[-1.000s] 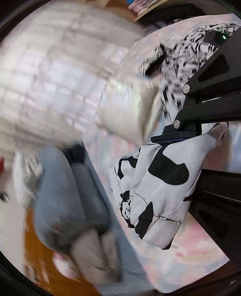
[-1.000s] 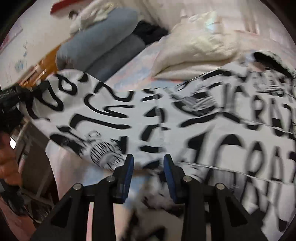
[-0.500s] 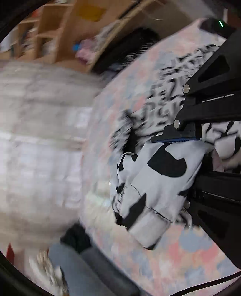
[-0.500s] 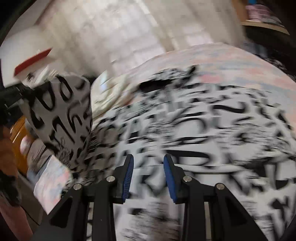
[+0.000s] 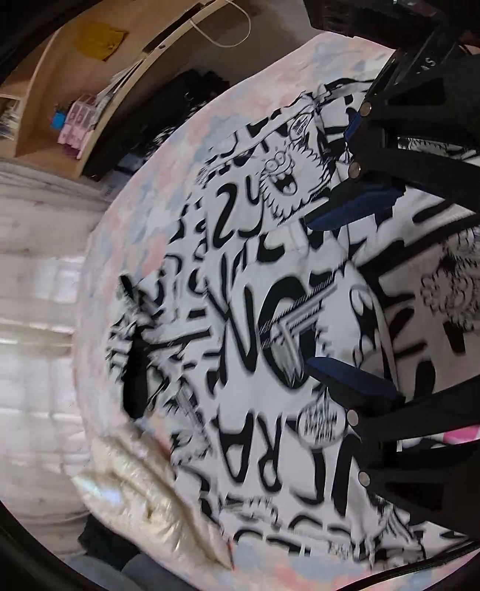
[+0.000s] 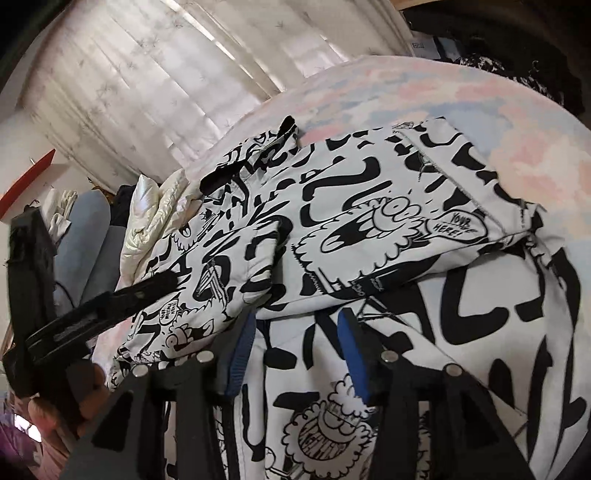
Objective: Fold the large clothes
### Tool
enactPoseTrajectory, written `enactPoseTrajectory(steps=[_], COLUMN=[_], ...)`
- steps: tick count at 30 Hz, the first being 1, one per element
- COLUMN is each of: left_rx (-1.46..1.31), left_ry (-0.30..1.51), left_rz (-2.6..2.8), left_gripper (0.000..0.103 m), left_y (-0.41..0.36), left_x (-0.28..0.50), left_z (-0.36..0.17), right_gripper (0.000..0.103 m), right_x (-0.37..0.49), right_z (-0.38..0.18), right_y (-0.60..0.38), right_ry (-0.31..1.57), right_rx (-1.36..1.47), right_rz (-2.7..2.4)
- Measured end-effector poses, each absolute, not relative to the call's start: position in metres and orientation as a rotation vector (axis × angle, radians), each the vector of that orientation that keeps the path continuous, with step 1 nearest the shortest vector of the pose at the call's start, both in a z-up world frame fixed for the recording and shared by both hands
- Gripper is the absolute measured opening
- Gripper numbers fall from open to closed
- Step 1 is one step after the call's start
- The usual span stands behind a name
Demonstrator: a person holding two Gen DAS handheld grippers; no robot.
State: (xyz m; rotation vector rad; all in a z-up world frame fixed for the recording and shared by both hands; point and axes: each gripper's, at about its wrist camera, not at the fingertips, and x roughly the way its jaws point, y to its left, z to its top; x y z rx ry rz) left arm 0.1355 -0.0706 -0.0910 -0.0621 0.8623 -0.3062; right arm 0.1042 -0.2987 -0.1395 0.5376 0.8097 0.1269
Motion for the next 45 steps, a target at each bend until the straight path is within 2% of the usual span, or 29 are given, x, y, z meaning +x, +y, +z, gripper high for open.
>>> enactPoseTrajectory(steps=[9,11,17,24,34,38,41,42,43,44,45], left_rx=[-0.083,-0.087,-0.106,-0.307,-0.307,-0.328,-0.380,-0.407,-0.431,-0.446,-0.442], left_ry=[0.829,0.838,0.864,0.896,1.054,1.107,1.119,1.125,1.123,1.109,1.106], left_rz=[-0.160,-0.125,0.024,0.190,0.146,0.167,0.171,0.171,0.167,0.140,0.117], left_gripper=[0.070,0.070,0.071,0.071,0.071,0.079,0.079,0.078,0.061,0.027,0.017], left_y=[0.001,0.022,0.088,0.185,0.207,0.213,0.221,0.224,0.226,0.224,0.222], left_x=[0.115,0.112,0.117,0.143,0.225,0.255,0.270,0.274,0.276,0.278,0.281], left_z=[-0.084,-0.090,-0.115,-0.142,-0.178,-0.192,-0.197,-0.200,-0.202,-0.202,-0.201], right_gripper=[0.048,0.051,0.052,0.052,0.052,0.052,0.052,0.052,0.052,0.052,0.050], right_x=[0.121,0.125,0.141,0.191,0.262,0.271,0.277,0.278,0.279,0.280,0.279], right_z=[-0.139,-0.138,-0.139,-0.140,-0.165,-0.173,-0.176,-0.176,-0.177,-0.176,-0.176], right_y=[-0.270,-0.265,-0.257,-0.255,-0.244,-0.244,-0.243,-0.241,-0.238,-0.236,-0.233], right_ry=[0.844,0.853,0.887,0.932,1.046,1.057,1.051,1.046,1.037,1.033,1.028], right_rx=[0.531,0.522,0.492,0.453,0.439,0.444,0.445,0.438,0.423,0.410,0.391], right_rz=[0.192,0.197,0.201,0.192,0.190,0.188,0.191,0.196,0.202,0.199,0.194])
